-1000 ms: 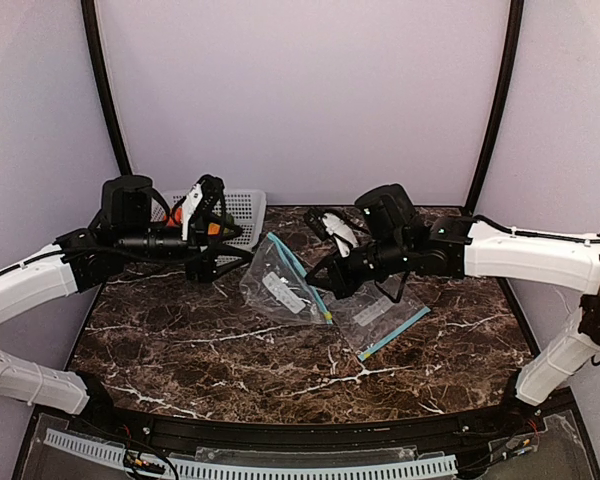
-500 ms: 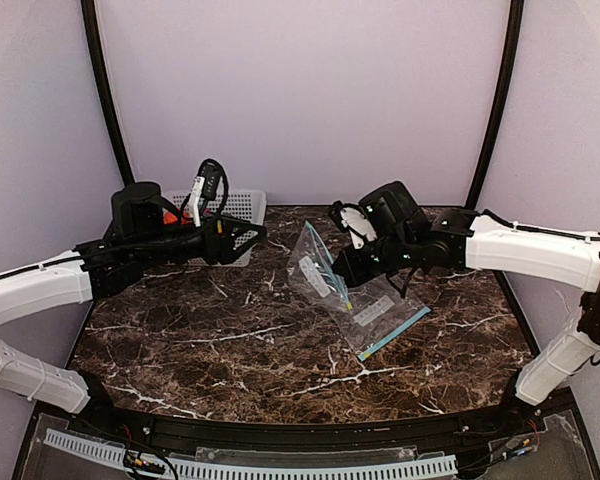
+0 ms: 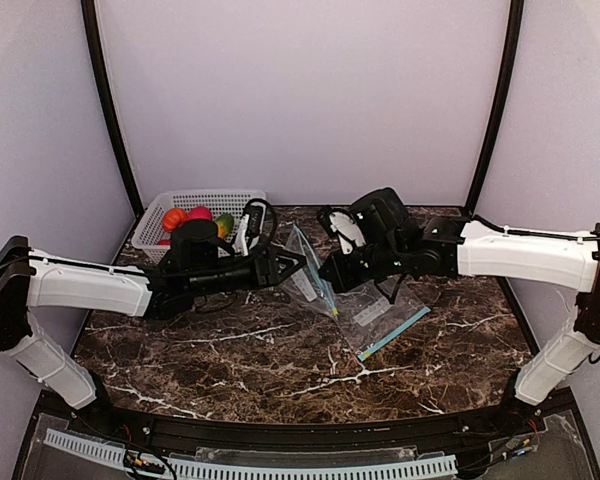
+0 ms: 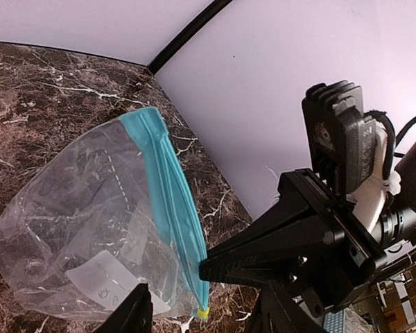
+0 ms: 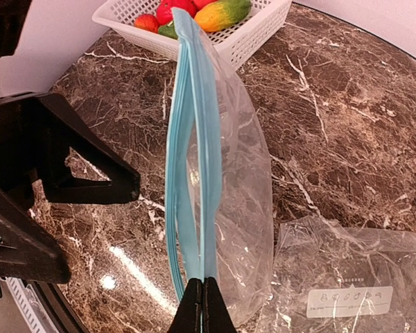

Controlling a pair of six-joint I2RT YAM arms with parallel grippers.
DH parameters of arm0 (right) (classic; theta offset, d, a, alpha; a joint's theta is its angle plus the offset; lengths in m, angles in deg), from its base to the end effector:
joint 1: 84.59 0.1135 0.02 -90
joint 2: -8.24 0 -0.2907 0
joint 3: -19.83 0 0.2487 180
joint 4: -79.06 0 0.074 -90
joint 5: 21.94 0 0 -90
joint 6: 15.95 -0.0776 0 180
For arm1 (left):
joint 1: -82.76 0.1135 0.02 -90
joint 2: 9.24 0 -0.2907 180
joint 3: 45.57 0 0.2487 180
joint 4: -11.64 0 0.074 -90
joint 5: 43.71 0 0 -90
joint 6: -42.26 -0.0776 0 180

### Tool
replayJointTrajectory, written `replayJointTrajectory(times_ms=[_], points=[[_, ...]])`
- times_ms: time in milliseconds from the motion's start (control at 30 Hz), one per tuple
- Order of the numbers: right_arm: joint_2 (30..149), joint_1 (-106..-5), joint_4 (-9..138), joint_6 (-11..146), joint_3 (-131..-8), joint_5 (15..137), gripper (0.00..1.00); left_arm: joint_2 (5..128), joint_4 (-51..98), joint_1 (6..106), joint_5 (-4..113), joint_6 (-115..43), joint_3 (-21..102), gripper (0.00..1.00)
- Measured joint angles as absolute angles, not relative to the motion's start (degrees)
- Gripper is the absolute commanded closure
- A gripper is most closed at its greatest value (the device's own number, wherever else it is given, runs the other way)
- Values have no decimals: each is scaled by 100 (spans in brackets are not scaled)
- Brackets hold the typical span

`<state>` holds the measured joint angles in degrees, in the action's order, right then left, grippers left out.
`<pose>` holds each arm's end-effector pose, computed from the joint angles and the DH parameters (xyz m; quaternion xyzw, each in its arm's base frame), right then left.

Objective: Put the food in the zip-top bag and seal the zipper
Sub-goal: Open the zipper food storage bag at the center of the board.

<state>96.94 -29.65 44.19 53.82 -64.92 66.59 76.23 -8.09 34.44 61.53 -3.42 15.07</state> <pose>0.2197 0.3096 0.2920 -0.2637 0.8624 0.2543 0.3493 0.2315 -0.2907 0.2856 0.1150 0.7278 -0.5514 0.3913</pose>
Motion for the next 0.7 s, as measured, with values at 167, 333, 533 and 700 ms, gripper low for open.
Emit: replayJointTrajectory(times_ms=[167,333,533,700], points=[[9723,-2902,4548,5419,-6494,6698,100,7870,-1014,3436,6046,-119,1507,54],[9738,-2827,4583,5494,-6492,6702,100,8064,-1038,3436,5924,-30,1507,61],[9738,-2755,4585,5579,-6492,6698,100,8128,-1034,3431,5797,20,1537,66],[9740,-2694,4585,5618,-6492,6689,100,8176,-1032,3431,5751,55,1609,72]])
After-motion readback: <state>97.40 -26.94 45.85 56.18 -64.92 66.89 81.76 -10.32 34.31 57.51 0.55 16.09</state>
